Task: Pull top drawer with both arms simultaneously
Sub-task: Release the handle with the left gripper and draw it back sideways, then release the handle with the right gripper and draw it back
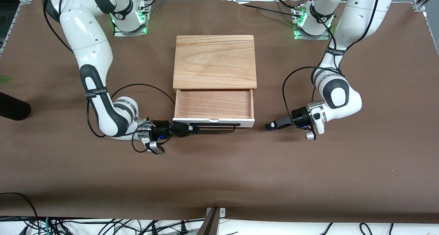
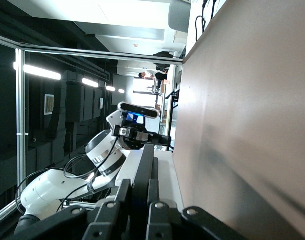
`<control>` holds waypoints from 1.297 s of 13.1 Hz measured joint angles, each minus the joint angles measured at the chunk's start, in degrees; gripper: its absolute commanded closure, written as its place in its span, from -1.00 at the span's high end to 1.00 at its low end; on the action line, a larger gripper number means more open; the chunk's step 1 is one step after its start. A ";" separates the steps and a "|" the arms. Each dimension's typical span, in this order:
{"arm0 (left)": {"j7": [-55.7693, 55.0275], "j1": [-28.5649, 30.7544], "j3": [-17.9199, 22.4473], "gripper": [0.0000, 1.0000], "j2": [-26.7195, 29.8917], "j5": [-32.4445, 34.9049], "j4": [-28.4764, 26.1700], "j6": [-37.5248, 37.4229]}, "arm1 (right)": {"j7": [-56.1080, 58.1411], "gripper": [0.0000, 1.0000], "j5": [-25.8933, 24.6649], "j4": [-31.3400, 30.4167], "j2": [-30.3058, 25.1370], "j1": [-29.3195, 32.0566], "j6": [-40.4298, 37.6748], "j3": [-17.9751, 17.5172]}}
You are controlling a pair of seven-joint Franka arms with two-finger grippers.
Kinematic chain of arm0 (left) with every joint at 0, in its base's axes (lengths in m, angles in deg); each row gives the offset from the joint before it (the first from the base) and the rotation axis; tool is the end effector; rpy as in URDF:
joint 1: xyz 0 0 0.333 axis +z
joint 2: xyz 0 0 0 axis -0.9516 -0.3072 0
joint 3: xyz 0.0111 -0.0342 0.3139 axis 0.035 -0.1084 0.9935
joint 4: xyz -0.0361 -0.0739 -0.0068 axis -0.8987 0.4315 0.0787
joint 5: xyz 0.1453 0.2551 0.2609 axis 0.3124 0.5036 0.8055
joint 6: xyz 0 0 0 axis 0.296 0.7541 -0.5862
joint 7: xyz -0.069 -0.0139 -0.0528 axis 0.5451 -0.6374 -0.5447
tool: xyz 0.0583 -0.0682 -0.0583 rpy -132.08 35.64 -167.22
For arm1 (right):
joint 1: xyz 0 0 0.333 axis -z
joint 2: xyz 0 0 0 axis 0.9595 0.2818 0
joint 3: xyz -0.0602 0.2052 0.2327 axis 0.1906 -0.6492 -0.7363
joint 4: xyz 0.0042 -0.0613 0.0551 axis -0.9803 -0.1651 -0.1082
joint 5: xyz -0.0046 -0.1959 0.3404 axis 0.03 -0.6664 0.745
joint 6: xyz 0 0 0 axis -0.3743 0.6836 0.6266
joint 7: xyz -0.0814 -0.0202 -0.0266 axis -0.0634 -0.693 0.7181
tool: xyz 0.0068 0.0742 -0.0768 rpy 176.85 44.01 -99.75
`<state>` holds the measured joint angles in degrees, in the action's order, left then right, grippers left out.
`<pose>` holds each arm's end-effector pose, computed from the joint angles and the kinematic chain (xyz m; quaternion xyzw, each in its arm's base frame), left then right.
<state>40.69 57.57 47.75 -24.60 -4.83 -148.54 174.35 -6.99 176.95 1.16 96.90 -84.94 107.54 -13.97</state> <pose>0.6168 -0.1655 0.2292 0.8172 0.1350 0.0362 0.5591 0.6651 0.2677 0.1632 -0.7036 -0.0395 -0.0337 0.7087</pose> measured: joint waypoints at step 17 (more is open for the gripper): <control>-5.10 1.78 -0.14 1.00 2.88 9.12 -0.23 0.24 | 0.40 1.00 -9.18 0.23 -2.16 0.08 -2.03 2.96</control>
<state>35.58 59.35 47.61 -21.71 4.29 -148.77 174.59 -6.59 167.77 1.39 94.73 -84.86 105.51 -11.01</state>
